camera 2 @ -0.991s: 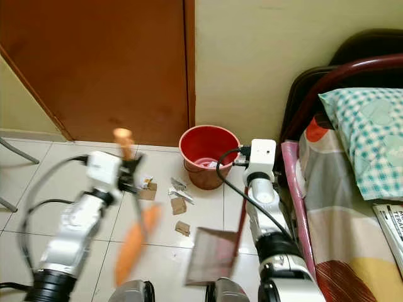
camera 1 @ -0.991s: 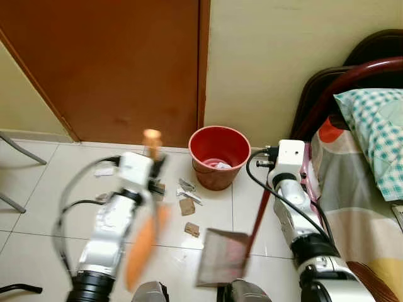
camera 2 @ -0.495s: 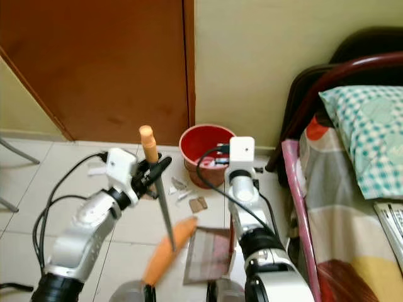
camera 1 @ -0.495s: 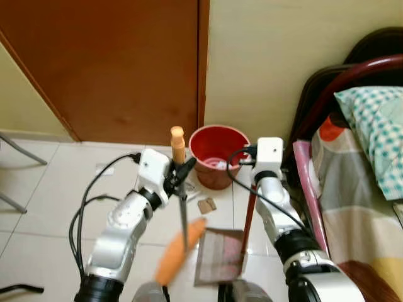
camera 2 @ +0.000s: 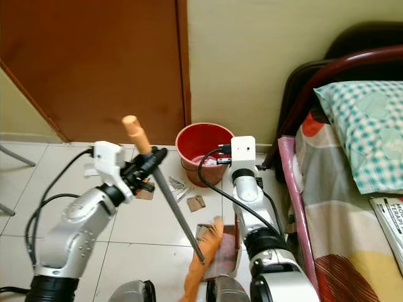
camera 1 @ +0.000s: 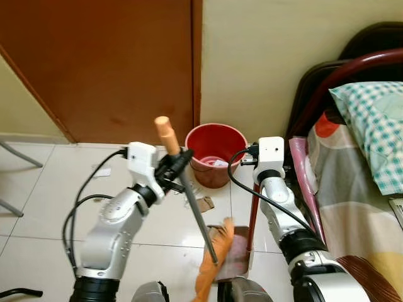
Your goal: Sweep floor
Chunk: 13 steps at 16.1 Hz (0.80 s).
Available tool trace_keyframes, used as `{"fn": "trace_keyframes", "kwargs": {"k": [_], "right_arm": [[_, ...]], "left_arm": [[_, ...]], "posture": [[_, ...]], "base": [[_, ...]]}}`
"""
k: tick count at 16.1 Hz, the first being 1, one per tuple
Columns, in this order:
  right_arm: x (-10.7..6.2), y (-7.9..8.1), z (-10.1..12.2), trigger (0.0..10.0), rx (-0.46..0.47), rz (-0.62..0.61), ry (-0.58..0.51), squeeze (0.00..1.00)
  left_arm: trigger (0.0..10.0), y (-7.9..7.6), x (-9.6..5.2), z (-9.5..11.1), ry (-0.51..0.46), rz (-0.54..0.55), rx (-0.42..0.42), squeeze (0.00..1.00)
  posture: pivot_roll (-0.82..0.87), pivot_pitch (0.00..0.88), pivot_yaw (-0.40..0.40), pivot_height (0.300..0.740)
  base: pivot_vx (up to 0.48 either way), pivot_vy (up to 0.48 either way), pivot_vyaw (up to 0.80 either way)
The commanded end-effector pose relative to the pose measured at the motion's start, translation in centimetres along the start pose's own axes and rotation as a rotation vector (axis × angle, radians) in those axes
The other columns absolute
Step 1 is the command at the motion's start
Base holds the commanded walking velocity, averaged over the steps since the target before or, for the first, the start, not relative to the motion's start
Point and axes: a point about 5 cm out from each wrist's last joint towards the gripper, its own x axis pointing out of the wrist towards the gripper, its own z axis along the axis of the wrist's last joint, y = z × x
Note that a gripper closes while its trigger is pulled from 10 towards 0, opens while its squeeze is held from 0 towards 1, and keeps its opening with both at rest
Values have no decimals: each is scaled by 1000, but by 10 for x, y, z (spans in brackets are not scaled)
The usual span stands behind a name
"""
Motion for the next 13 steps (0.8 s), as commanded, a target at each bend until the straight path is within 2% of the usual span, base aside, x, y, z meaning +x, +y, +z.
{"fn": "trace_keyframes", "kwargs": {"k": [1, 4, 5, 8, 10, 13], "right_arm": [[-1, -6, 4, 10000, -15, 5, -27, 0], [-5, -19, -2, 10000, -19, -10, -9, 0], [-7, -26, -4, 10000, -46, -20, 2, 0], [-11, -40, -11, 10000, -82, -51, 32, 0], [-12, -44, -13, 10000, -85, -60, 41, 0], [-13, -46, -17, 10000, -67, -66, 59, 0]], "left_arm": [[10000, 4, -2, 15, -43, 13, -2, 0], [10000, 16, -5, 29, -91, 63, -5, 0], [10000, 21, -3, 42, -129, 86, 8, 0], [10000, 22, 3, 60, -185, 93, 20, 0], [10000, 23, 4, 65, -200, 92, 64, 0], [10000, 37, 3, 82, -254, 194, 224, 0]], "posture": [[17, 172, -3, 740], [17, 170, -12, 740], [17, 170, -12, 740], [23, 138, -13, 740], [24, 131, -11, 740], [31, 112, -10, 740]], "base": [[0, 0, 0], [0, 0, 0], [0, 0, 0], [0, 0, 0], [0, 0, 0], [0, 0, 0]]}}
